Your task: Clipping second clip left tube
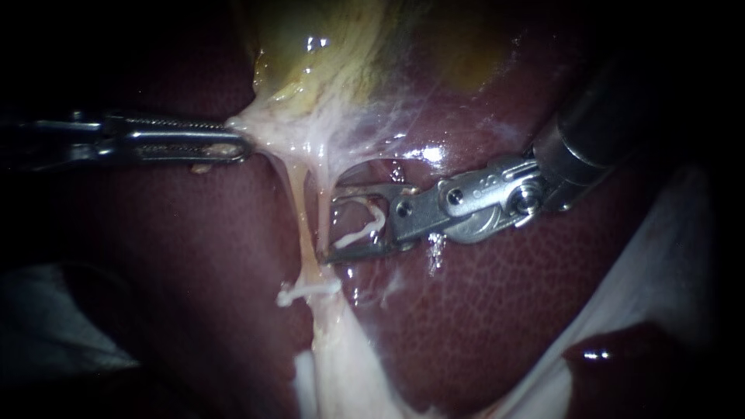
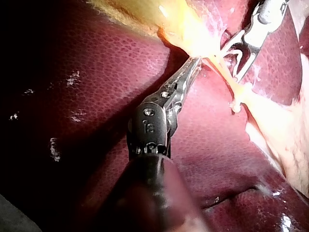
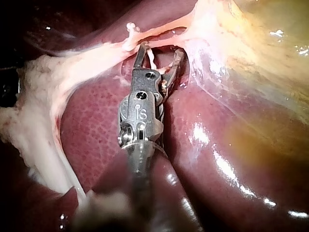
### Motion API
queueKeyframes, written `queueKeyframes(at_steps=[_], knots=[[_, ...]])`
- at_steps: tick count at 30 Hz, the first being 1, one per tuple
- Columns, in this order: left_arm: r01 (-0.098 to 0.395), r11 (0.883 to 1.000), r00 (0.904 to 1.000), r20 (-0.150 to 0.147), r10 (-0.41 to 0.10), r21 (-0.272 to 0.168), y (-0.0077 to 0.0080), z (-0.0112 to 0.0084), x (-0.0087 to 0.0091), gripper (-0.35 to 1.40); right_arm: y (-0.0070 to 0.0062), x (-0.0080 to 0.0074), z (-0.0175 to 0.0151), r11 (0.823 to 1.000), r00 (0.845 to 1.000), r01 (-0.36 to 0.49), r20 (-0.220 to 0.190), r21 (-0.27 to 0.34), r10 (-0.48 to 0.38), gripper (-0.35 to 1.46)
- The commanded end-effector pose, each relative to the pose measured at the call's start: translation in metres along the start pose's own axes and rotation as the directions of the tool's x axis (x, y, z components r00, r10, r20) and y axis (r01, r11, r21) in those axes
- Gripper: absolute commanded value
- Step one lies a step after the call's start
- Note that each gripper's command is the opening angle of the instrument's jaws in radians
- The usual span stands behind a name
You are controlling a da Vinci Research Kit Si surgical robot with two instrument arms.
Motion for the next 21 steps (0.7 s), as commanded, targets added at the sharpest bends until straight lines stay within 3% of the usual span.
queueKeyframes(at_steps=[1,11,21], knots=[[0.000,1.000,1.0000,0.000,0.000,0.000,0.0000,0.0000,0.0000,-0.35,0.0000,0.0000,0.0000,1.000,1.000,0.000,0.000,0.000,0.000,0.44],[0.001,1.000,1.0000,0.000,-0.001,0.002,0.0000,-0.0002,0.0001,-0.35,-0.0004,-0.0006,-0.0024,1.000,1.000,0.002,-0.005,0.015,-0.002,0.45],[0.001,1.000,1.0000,-0.001,-0.001,0.005,0.0000,-0.0003,0.0001,-0.35,-0.0005,-0.0003,-0.0064,0.993,0.992,-0.107,-0.056,0.050,0.110,0.48]])
